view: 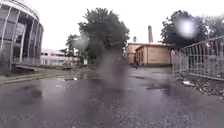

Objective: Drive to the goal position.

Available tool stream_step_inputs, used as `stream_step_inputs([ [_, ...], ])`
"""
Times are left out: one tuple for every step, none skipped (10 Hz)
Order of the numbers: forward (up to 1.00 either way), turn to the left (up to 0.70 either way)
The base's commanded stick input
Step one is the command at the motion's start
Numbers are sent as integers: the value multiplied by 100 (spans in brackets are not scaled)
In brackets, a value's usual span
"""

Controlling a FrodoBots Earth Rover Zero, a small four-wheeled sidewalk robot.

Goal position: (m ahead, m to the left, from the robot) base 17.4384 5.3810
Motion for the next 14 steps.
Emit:
stream_step_inputs([
  [70, 0],
  [70, 0],
  [70, 0],
  [70, 0],
  [70, 0],
  [70, 0],
  [70, -1],
  [70, -10],
  [70, -14],
  [70, -8],
  [70, 0],
  [70, 0],
  [70, 0],
  [70, 0],
])
